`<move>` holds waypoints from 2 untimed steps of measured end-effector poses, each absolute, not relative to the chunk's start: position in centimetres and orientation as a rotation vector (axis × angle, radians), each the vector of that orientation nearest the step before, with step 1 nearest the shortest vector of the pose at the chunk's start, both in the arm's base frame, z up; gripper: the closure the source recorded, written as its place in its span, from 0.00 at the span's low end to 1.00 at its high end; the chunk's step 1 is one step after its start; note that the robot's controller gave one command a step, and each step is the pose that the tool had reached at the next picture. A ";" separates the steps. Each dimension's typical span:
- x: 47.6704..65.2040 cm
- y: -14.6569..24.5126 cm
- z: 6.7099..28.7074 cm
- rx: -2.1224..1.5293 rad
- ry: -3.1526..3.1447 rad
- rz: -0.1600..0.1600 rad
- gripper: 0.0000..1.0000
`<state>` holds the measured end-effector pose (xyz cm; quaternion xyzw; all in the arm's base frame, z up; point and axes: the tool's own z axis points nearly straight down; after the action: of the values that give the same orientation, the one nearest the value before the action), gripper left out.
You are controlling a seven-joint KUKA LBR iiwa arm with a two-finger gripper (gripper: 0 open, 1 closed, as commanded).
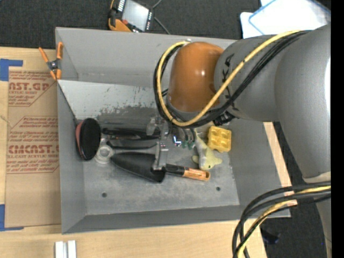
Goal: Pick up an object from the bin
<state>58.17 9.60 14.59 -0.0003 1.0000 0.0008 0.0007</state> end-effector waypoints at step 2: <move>58.3 8.8 8.9 0.276 3.119 0.008 0.00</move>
Offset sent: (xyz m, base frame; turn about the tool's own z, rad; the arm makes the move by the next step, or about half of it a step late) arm -0.0009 -0.0106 -0.0681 0.2064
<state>58.30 8.78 8.93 0.0882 0.9961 0.0026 0.0050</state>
